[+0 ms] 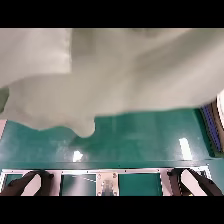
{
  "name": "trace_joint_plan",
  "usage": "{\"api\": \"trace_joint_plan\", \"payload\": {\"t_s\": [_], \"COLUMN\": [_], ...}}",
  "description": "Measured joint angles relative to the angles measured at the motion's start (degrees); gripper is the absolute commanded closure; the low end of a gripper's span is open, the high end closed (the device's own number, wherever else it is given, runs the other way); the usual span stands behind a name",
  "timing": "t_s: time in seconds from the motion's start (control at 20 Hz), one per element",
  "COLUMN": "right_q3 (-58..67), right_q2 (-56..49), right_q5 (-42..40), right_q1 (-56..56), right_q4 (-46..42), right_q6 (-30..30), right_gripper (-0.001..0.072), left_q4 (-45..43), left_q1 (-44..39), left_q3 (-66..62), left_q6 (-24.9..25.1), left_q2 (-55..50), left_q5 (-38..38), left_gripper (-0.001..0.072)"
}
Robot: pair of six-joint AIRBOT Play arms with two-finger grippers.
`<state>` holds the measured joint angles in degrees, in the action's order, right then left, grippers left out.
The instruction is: Fold the shirts.
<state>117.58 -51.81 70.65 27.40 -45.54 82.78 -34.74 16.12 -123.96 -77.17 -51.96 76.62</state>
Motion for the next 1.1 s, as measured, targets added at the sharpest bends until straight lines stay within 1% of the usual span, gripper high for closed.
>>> {"api": "trace_joint_plan", "payload": {"t_s": [0.1,0.2,0.4,0.55,0.7,0.9,1.1], "right_q3": [-2.49,-7.43,-21.59,-32.46,-38.56,-39.23,-35.47], "right_q2": [0.04,-0.20,-2.99,-8.57,-17.62,-32.63,-45.38], "right_q5": [-0.11,-0.20,-2.93,-8.02,-15.39,-24.11,-27.54], "right_q1": [0.00,-0.02,-1.44,-4.28,-7.72,-12.02,-13.79], "right_q4": [-1.57,-2.45,-2.56,-2.45,-2.23,0.98,3.98], "right_q6": [0.37,0.50,-0.98,-2.58,-4.37,-6.16,-6.71], "right_gripper": [0.0698,0.0698,0.0698,0.0698,0.0697,0.0697,0.0697], "left_q4": [-1.03,-1.90,-1.57,1.16,2.40,3.80,5.64], "left_q1": [0.00,0.00,-0.04,-0.74,-3.93,-7.28,-8.13], "left_q3": [2.60,8.04,20.74,27.26,30.18,31.43,31.76], "left_q6": [-0.37,0.13,3.89,8.24,12.70,15.96,18.01], "left_q2": [0.11,-0.02,-3.56,-11.69,-24.50,-40.83,-49.86], "left_q5": [0.24,0.37,-1.99,-3.96,-7.58,-15.74,-23.71], "left_gripper": [0.0679,0.0678,0.0678,0.0678,0.0678,0.0678,0.0678]}}
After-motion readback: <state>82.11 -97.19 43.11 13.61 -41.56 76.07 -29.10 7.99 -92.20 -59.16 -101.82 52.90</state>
